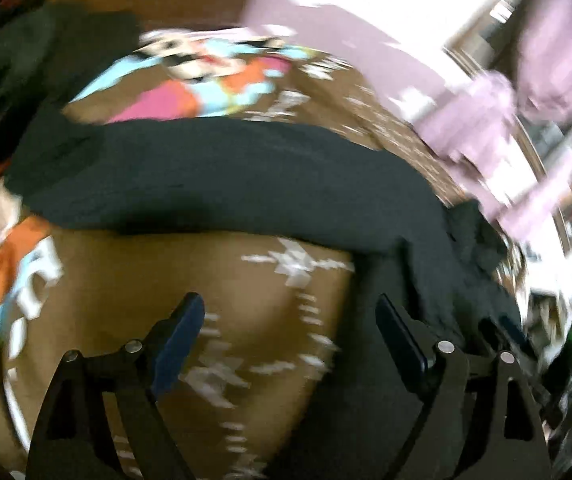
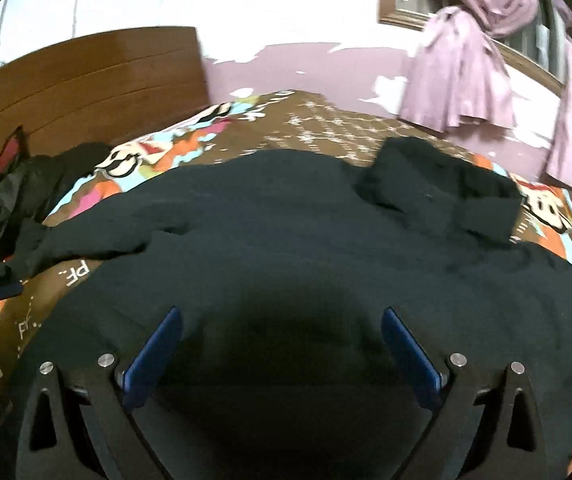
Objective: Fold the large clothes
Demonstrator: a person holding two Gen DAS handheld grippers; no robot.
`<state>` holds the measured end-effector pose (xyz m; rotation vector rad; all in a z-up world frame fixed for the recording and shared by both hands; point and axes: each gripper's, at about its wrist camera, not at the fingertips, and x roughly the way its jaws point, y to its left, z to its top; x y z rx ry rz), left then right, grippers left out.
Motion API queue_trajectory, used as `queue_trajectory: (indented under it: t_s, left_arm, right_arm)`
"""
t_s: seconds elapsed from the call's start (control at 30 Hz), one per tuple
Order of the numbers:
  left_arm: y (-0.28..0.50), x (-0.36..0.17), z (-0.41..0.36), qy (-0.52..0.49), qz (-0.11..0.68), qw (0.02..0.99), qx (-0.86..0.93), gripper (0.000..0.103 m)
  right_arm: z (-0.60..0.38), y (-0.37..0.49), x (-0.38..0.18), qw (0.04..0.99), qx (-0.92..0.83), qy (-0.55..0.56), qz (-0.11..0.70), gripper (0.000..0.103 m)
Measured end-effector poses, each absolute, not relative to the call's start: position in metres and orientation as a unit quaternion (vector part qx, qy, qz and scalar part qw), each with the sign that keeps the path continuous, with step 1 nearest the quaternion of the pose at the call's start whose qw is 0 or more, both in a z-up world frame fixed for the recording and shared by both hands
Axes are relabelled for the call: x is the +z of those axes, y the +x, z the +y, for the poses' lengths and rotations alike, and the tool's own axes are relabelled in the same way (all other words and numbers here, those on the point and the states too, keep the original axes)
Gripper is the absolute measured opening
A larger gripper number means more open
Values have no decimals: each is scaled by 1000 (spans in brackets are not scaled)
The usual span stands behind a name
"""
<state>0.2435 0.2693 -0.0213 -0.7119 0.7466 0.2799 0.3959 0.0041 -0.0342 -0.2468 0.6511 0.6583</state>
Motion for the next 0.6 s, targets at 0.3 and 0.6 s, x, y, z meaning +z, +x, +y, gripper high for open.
queue_trajectory:
  t_s: [0.3, 0.6]
  left_arm:
    - [190, -55, 383, -440, 318, 757, 363, 83]
    - [194, -93, 435, -515, 282, 735, 338, 83]
  right_arm:
    - [50, 396, -36, 905, 300, -159, 257, 100]
    - [55, 410, -75, 878, 318, -171, 314, 103]
